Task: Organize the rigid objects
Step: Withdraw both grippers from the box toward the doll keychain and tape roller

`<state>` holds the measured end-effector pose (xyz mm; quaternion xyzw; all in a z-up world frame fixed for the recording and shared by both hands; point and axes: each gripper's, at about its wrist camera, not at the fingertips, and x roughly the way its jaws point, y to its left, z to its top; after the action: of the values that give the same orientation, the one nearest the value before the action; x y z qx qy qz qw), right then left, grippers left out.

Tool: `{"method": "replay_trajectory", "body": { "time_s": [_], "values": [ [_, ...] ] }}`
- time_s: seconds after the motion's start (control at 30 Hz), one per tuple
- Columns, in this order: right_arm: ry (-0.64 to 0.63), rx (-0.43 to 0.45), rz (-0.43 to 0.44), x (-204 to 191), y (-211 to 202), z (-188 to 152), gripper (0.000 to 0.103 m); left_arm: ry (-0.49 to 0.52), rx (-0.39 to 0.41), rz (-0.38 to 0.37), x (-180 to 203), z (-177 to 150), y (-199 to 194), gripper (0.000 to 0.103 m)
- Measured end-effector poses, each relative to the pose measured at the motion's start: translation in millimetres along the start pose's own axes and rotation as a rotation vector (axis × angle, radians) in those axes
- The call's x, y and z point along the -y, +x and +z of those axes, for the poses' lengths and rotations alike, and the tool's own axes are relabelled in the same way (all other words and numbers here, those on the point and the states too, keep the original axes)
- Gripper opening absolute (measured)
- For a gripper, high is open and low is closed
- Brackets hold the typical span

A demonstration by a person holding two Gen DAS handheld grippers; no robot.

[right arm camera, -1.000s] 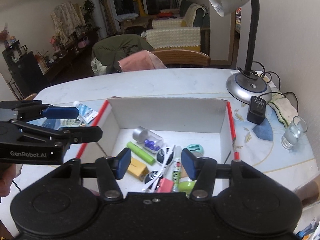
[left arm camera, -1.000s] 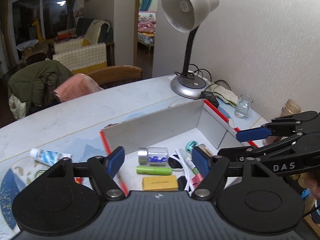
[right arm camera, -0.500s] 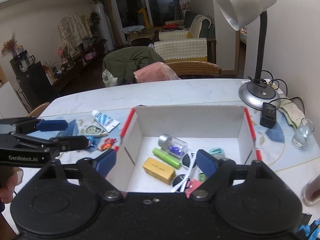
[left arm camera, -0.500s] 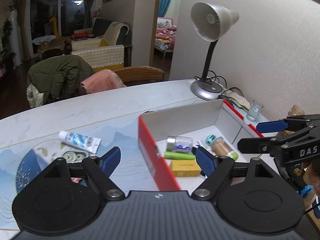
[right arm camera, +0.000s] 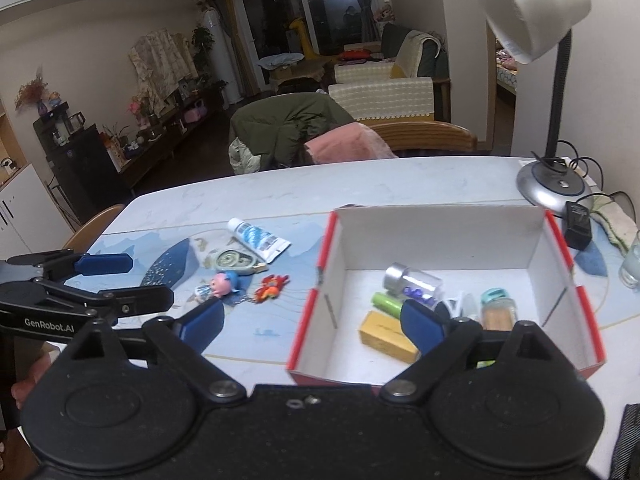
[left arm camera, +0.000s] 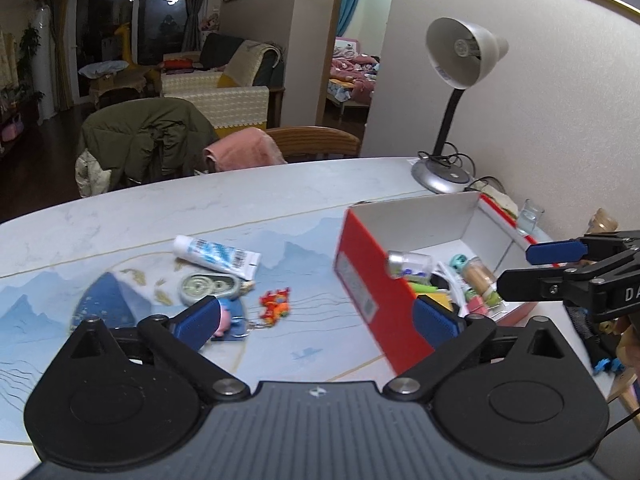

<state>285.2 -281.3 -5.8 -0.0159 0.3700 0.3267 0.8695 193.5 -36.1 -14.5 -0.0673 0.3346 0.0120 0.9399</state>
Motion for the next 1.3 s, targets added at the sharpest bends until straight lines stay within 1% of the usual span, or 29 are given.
{"method": "replay_trajectory", "body": {
  "time_s": [0.07,0.37,0.5,0.6,0.7,0.87,1.0,1.2,1.3],
  "values": [
    [-0.005,-0.002,-0.003,-10,5,1,0.095,-0.003,-0.007,0.004,-10,-2,0,0.103],
    [-0.012,-0.032,-0.021,-46,34,5,0.095,0.007,-0.029,-0.028,-53,-13,8,0.103],
    [-0.015,-0.047,-0.032,-65,50,8,0.095,-0.002,-0.024,-0.036,-73,-19,17,0.103],
    [-0.017,-0.060,-0.037,-76,64,12,0.095,0.005,0.000,-0.012,-83,-23,23,0.103],
    [-0.032,-0.070,-0.054,-87,79,16,0.095,0.006,0.006,-0.022,-93,-26,32,0.103],
    [-0.043,-0.095,-0.075,-96,109,25,0.095,-0.010,-0.009,-0.025,-106,-28,54,0.103],
    [-0.057,-0.131,-0.100,-101,135,27,0.095,-0.025,-0.018,-0.061,-116,-33,72,0.103],
    [-0.074,-0.203,-0.132,-99,178,25,0.091,-0.008,-0.032,-0.032,-123,-38,97,0.103],
    [-0.105,-0.236,-0.150,-100,196,22,0.089,0.010,-0.031,-0.019,-125,-40,107,0.103]
  ]
}}
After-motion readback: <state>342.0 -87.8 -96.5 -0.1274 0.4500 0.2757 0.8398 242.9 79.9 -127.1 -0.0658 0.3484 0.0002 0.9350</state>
